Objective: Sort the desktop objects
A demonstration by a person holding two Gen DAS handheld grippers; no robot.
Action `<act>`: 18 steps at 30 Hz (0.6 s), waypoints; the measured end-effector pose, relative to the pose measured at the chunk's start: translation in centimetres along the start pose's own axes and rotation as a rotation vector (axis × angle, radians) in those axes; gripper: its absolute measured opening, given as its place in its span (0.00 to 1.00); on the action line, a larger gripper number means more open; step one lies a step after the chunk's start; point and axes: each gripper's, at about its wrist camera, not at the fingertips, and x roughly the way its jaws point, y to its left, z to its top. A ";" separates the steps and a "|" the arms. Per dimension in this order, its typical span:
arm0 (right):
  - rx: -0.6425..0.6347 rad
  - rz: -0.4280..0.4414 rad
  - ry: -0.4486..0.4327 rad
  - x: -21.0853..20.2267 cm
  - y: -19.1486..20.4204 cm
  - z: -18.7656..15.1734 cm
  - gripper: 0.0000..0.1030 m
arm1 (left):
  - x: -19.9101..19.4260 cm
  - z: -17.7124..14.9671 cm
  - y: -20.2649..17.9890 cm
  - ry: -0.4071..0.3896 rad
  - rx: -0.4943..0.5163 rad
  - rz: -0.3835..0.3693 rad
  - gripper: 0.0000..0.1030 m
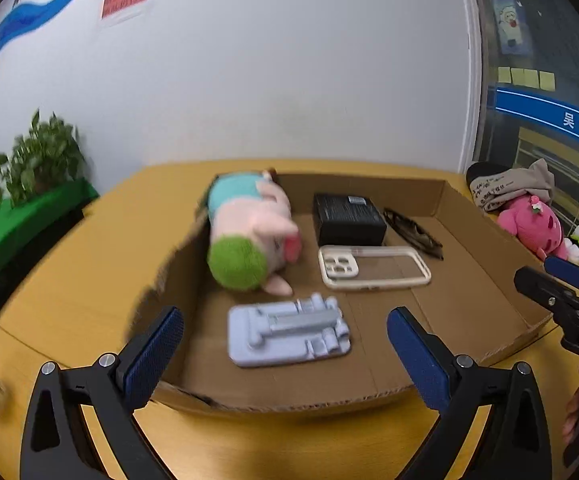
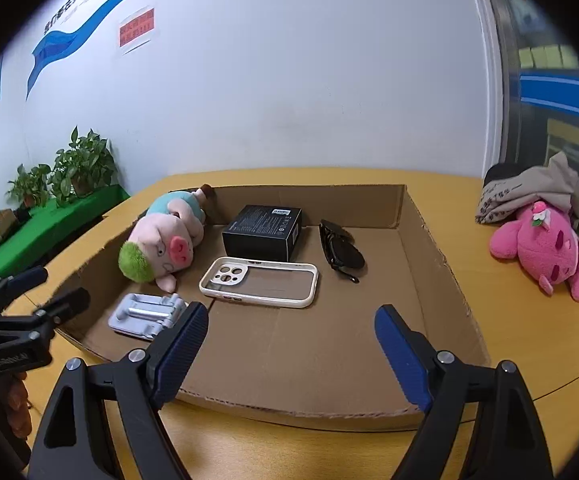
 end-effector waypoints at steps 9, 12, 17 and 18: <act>-0.028 -0.032 0.037 2.3 0.9 -3.4 0.84 | 1.4 -2.5 -0.6 -0.049 0.004 0.007 1.00; -0.036 -0.035 0.001 2.1 1.0 -3.8 0.85 | 1.9 -2.5 -0.1 -0.029 -0.019 -0.033 1.00; -0.035 -0.037 0.000 2.0 1.0 -4.1 0.85 | 2.0 -2.5 -0.3 -0.029 -0.016 -0.029 1.00; -0.035 -0.037 0.000 2.0 0.9 -4.0 0.85 | 1.9 -2.5 -0.3 -0.028 -0.018 -0.032 1.00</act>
